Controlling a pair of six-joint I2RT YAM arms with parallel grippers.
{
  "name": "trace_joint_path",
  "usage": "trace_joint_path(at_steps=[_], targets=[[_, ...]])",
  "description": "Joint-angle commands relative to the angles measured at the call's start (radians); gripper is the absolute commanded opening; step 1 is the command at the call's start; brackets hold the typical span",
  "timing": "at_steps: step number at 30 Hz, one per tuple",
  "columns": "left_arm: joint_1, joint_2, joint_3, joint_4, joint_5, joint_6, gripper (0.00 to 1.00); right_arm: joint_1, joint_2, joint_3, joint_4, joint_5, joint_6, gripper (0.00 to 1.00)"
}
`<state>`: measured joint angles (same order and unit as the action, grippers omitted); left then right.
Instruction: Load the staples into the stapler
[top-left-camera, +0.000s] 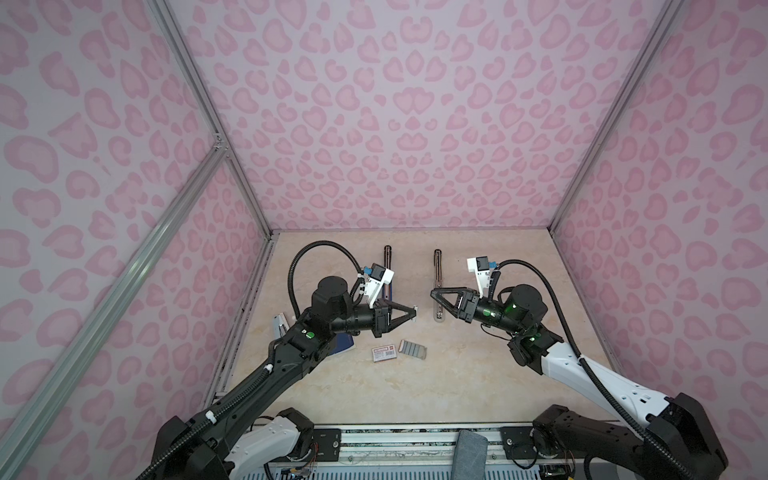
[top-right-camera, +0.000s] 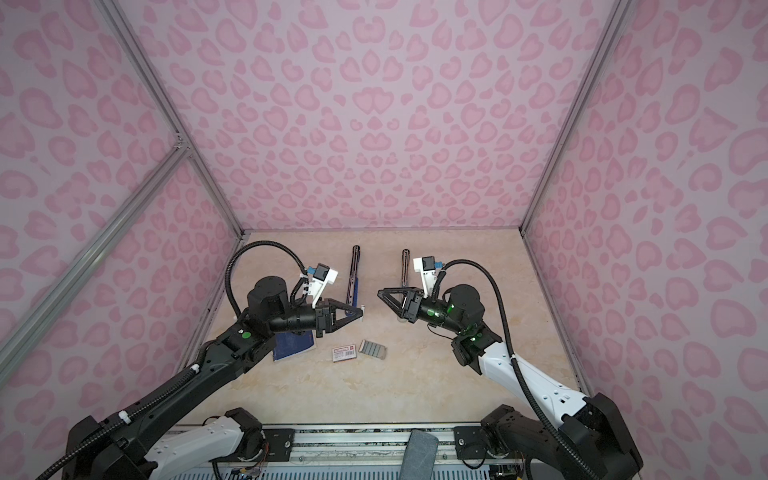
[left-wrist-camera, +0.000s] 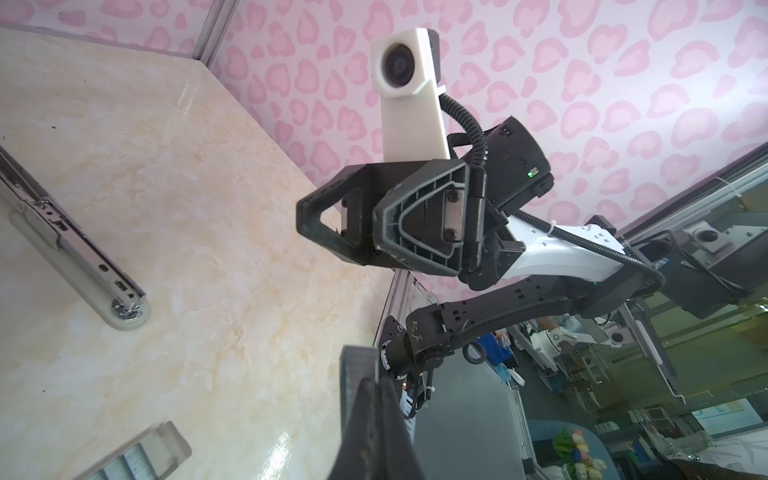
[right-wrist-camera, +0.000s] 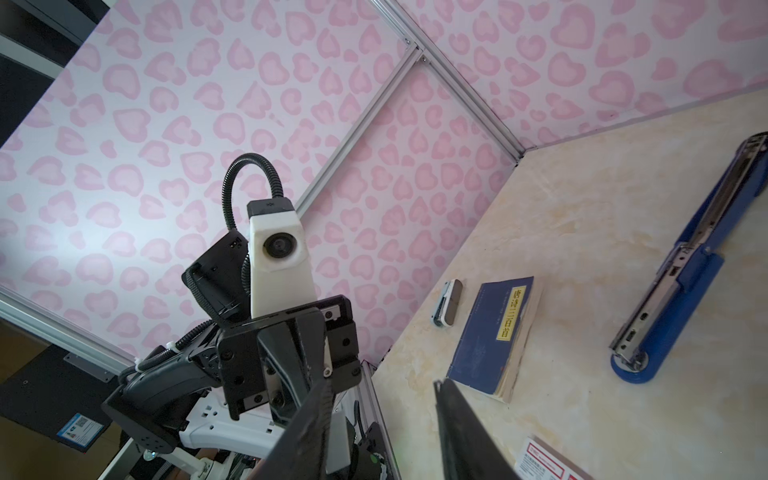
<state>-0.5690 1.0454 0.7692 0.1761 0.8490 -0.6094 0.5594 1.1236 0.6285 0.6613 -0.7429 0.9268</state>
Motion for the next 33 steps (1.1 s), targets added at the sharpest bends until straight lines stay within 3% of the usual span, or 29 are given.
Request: trace_joint_path(at_steps=[1,26,33], targets=[[-0.002,-0.014,-0.003,0.082,0.024,-0.034,0.04,0.026,0.008,0.006,0.088,-0.034,0.001,0.42],[-0.012,-0.008,-0.013,0.140,0.039,-0.079,0.04,0.089,0.056,-0.022,0.230,-0.107,0.032,0.44],[-0.012,-0.004,-0.015,0.143,0.042,-0.081,0.04,0.090,0.068,-0.026,0.266,-0.118,0.048,0.34]])
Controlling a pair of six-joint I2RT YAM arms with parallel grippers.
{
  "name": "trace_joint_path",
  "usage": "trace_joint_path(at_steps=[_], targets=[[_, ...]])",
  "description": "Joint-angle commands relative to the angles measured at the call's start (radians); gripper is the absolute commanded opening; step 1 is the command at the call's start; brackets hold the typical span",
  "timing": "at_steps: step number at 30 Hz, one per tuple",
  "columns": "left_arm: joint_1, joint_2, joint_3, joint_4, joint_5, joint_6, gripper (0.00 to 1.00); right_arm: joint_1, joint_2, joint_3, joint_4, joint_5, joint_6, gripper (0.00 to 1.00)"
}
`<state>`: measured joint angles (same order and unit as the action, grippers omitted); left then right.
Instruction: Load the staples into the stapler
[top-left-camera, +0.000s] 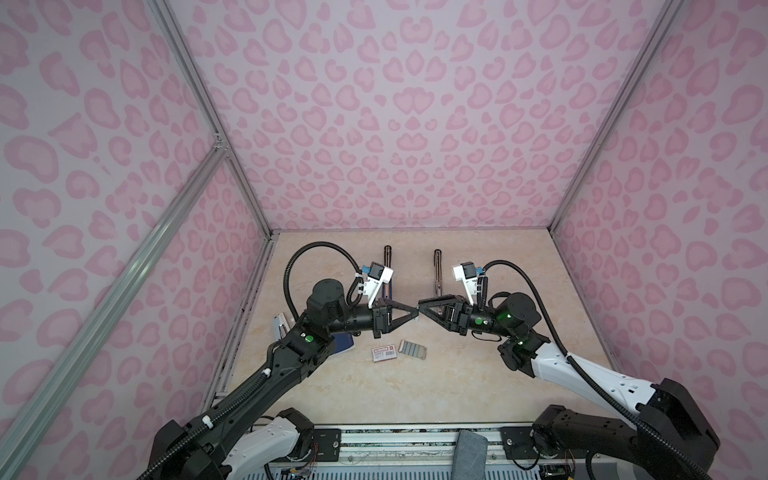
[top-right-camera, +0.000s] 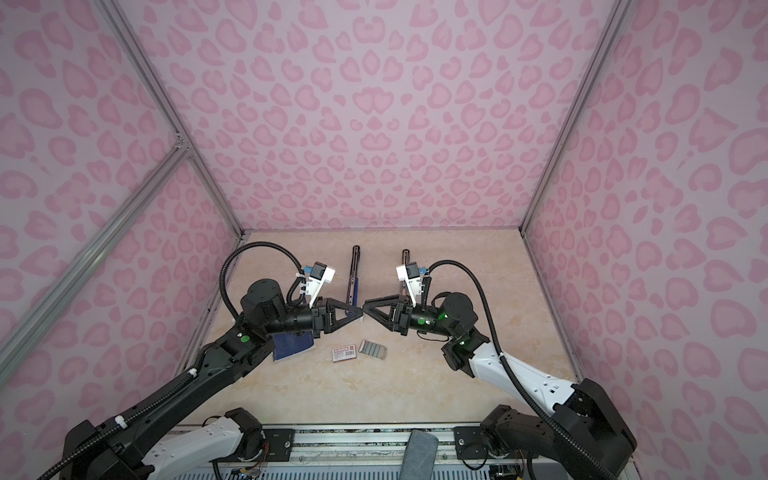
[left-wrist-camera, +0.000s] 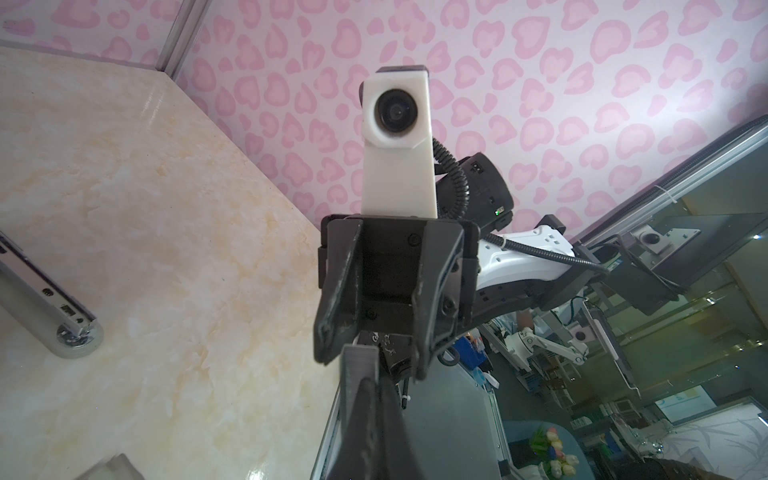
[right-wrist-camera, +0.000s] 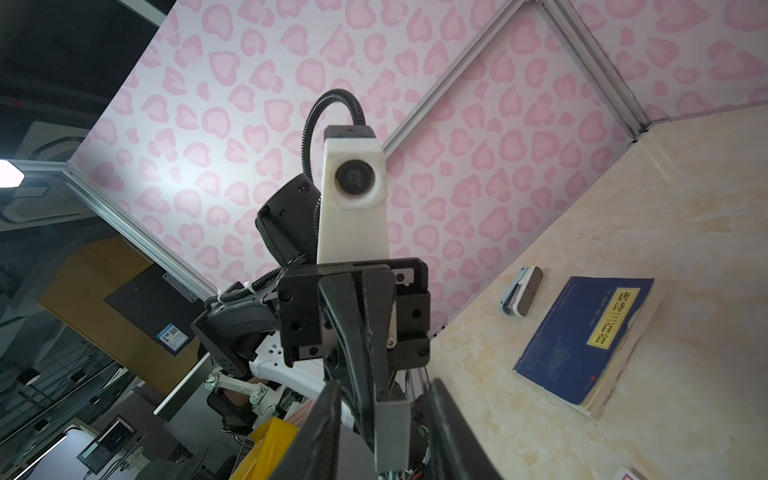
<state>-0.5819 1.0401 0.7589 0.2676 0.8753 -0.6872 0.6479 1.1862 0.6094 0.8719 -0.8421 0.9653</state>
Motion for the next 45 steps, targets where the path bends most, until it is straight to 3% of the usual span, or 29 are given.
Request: trace_joint_path(at_steps=[1,23,28,32,33,39,45], targets=[[0.001,0.001,-0.004,0.051,0.016,-0.002,0.04,0.002,0.008,-0.007,0.062,-0.019,0.013,0.31],[0.001,0.000,-0.001,0.037,0.000,0.001,0.04,0.003,0.047,-0.019,0.145,-0.040,0.052,0.12],[0.001,0.003,0.000,0.027,-0.016,-0.003,0.26,0.003,0.031,-0.023,0.109,-0.019,0.026,0.12],[0.004,-0.006,-0.001,0.016,-0.031,-0.003,0.35,0.001,0.009,-0.028,0.063,0.000,-0.005,0.11],[0.007,-0.010,-0.003,0.012,-0.036,-0.003,0.41,-0.001,0.002,-0.027,0.046,0.004,-0.014,0.11],[0.054,-0.054,-0.038,-0.046,-0.117,0.000,0.47,-0.044,-0.052,-0.024,-0.133,0.046,-0.090,0.10],[0.113,-0.088,-0.075,-0.269,-0.347,0.011,0.51,-0.122,-0.093,0.048,-0.575,0.168,-0.284,0.10]])
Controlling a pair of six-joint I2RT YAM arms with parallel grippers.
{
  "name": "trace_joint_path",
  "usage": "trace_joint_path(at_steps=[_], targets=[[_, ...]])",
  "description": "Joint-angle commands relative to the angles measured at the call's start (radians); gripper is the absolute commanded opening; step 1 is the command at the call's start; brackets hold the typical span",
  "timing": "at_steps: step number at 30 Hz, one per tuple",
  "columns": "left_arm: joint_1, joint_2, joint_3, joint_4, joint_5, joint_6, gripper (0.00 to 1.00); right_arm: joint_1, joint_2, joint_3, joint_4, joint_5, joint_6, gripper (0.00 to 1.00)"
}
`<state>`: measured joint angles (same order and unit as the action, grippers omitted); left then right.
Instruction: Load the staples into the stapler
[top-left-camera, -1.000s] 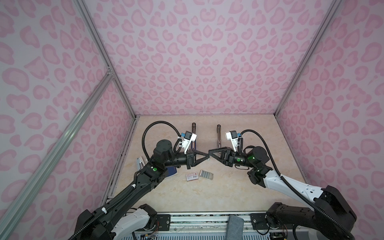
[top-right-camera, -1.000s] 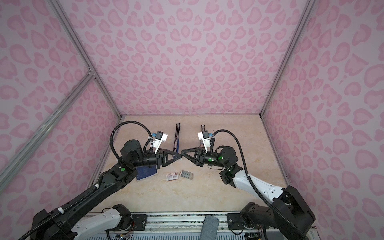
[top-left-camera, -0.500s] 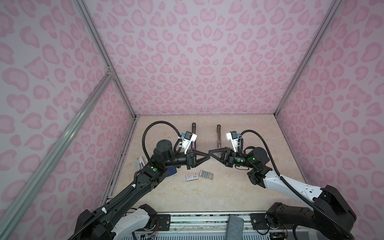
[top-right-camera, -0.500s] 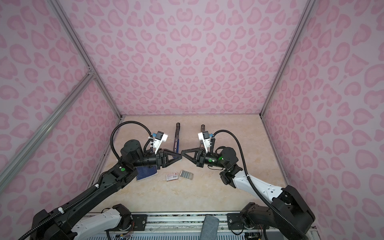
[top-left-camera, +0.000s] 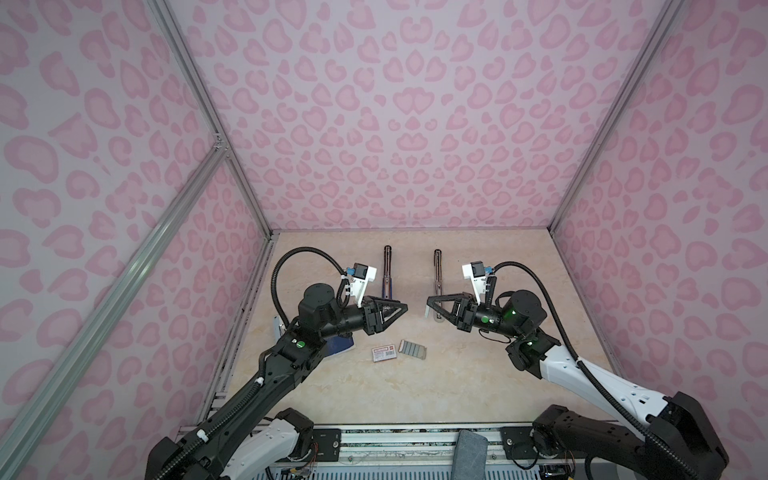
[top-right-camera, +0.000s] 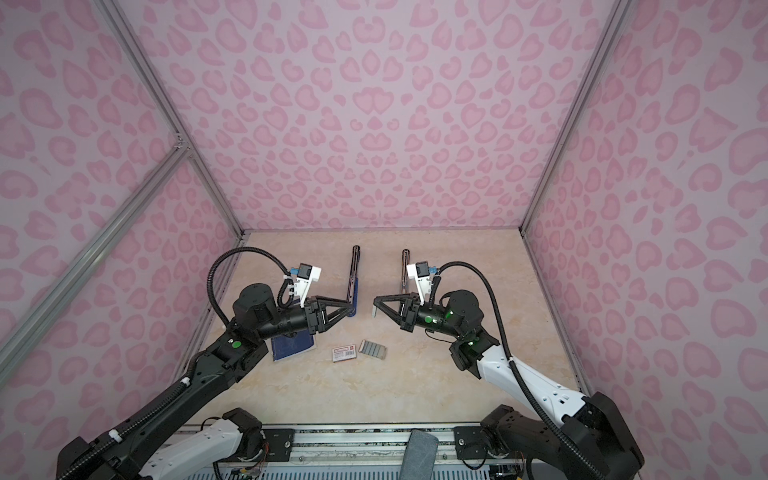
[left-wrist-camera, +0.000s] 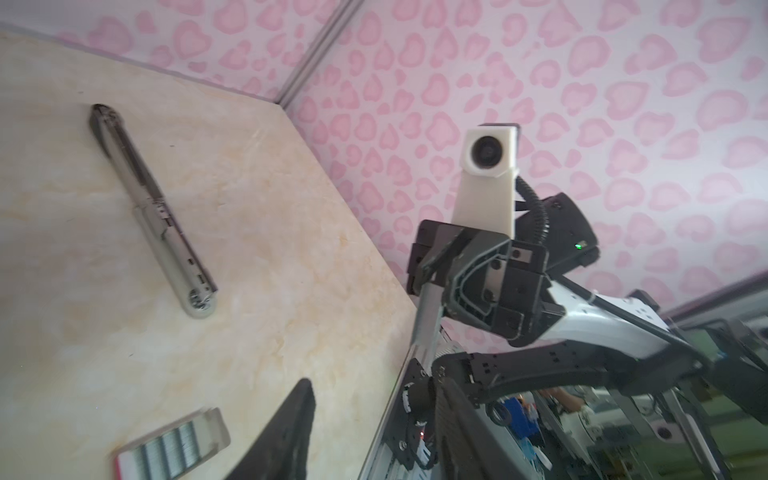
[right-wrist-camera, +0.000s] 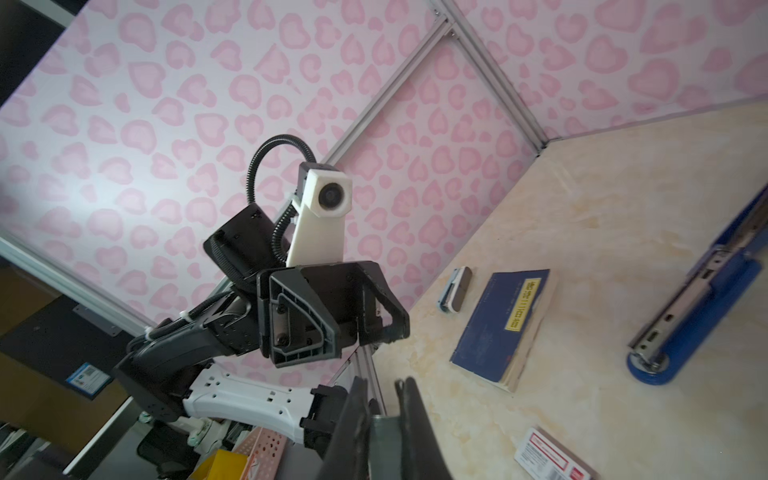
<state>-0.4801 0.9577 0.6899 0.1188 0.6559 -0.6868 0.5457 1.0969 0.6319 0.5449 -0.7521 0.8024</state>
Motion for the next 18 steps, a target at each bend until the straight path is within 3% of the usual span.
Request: trace_joint_path(at_steps=[1,5,8,11,18], targets=[[0.015,-0.004,-0.012,-0.138,-0.150,0.014,0.51,-0.036,0.000,0.046,-0.328,0.114,-0.156,0.11],[0.014,-0.003,-0.021,-0.247,-0.281,0.027,0.51,-0.056,0.050,0.170,-0.648,0.337,-0.296,0.11],[0.014,0.014,-0.031,-0.294,-0.330,0.037,0.52,-0.055,0.118,0.262,-0.792,0.504,-0.344,0.11],[0.004,0.034,-0.033,-0.309,-0.345,0.038,0.53,-0.056,0.186,0.325,-0.847,0.624,-0.358,0.11],[-0.106,0.099,0.023,-0.359,-0.502,0.084,0.59,-0.037,0.340,0.423,-0.854,0.774,-0.344,0.11]])
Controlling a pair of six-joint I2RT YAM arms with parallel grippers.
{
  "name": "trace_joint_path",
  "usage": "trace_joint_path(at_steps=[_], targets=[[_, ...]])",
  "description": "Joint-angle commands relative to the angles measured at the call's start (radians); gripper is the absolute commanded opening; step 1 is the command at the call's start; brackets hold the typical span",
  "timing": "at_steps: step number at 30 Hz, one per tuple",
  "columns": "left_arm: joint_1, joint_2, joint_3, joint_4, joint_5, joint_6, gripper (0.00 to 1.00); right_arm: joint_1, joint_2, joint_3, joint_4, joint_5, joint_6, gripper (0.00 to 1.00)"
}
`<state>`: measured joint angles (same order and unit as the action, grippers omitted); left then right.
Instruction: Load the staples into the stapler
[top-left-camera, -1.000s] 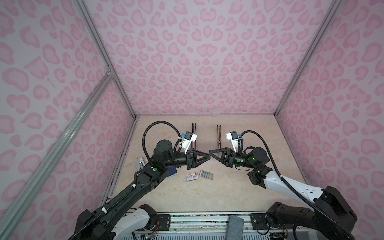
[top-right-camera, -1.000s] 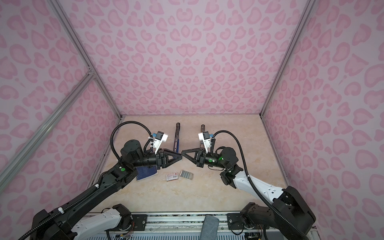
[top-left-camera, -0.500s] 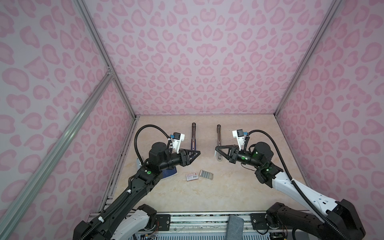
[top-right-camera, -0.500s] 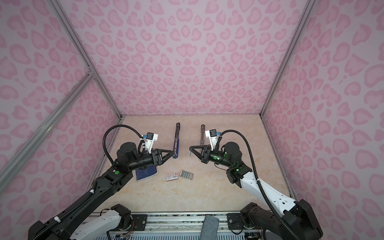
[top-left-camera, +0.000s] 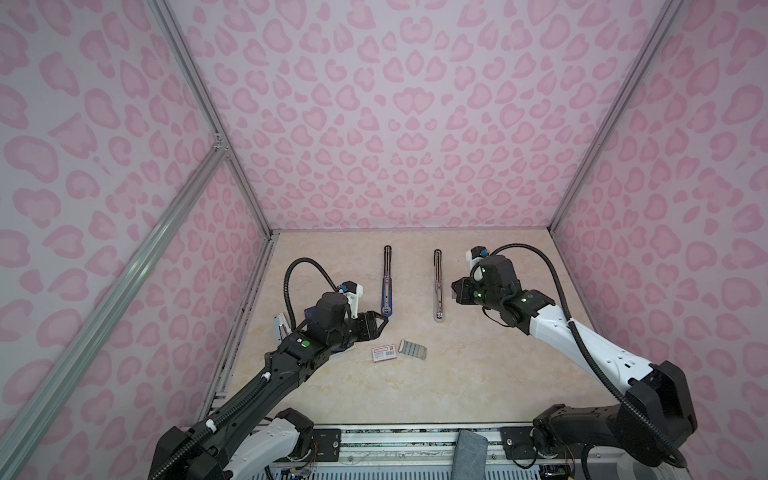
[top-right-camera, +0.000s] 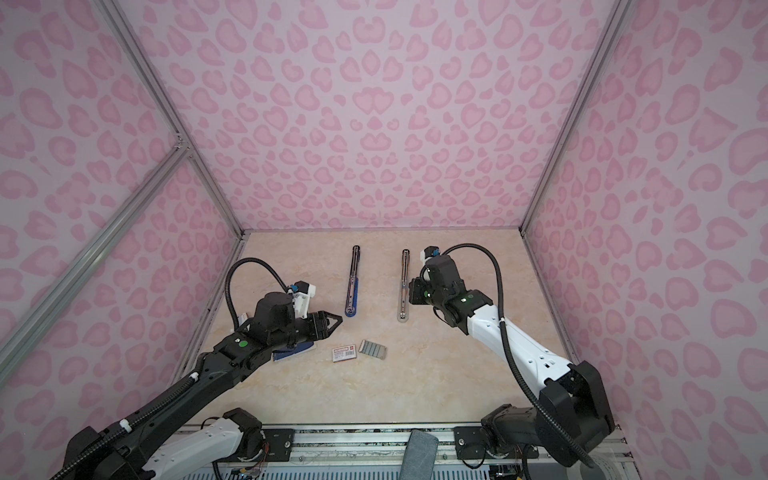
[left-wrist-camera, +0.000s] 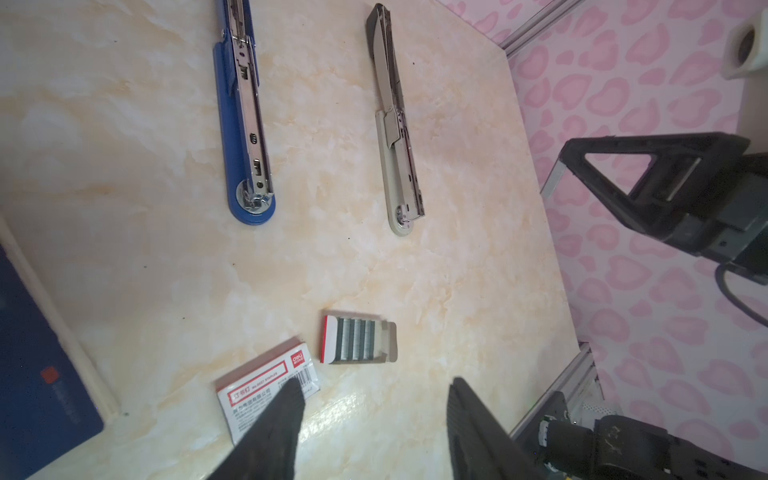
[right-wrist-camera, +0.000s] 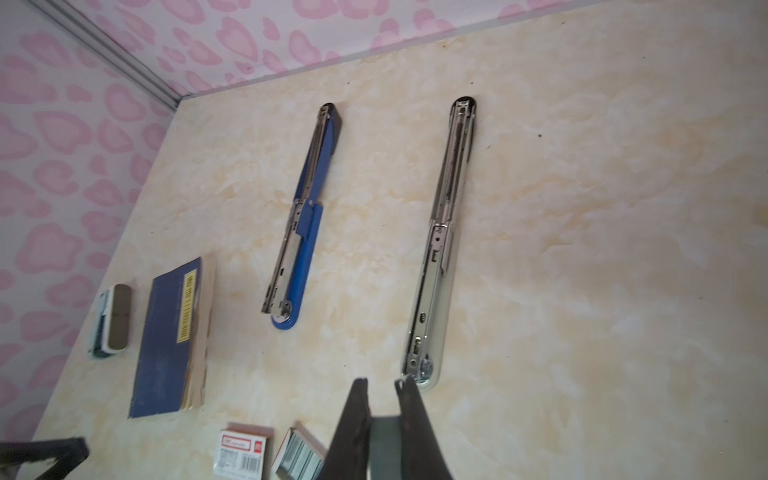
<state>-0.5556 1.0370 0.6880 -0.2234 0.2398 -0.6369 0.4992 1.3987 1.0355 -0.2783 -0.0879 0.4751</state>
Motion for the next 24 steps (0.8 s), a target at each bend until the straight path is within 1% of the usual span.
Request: trace_joint_path(at_steps=[1,3,7,10,14,24], targets=[[-0.049,0.033,0.032,-0.007,-0.096,0.046,0.60,0.014,0.061,0.030,-0.021,0.122,-0.015,0.11],[-0.075,0.054,0.044,0.018,-0.106,0.064,0.60,0.018,0.107,0.053,-0.013,0.146,-0.009,0.11],[-0.093,0.098,0.075,0.037,-0.093,0.074,0.59,0.030,0.198,0.118,-0.022,0.187,0.003,0.11],[-0.107,0.115,0.076,0.045,-0.092,0.071,0.59,0.033,0.269,0.174,-0.038,0.195,0.018,0.11],[-0.124,0.114,0.057,0.054,-0.100,0.060,0.59,0.045,0.343,0.211,-0.013,0.233,0.035,0.11],[-0.135,0.104,0.027,0.064,-0.108,0.048,0.59,0.058,0.469,0.288,0.022,0.322,0.063,0.10]])
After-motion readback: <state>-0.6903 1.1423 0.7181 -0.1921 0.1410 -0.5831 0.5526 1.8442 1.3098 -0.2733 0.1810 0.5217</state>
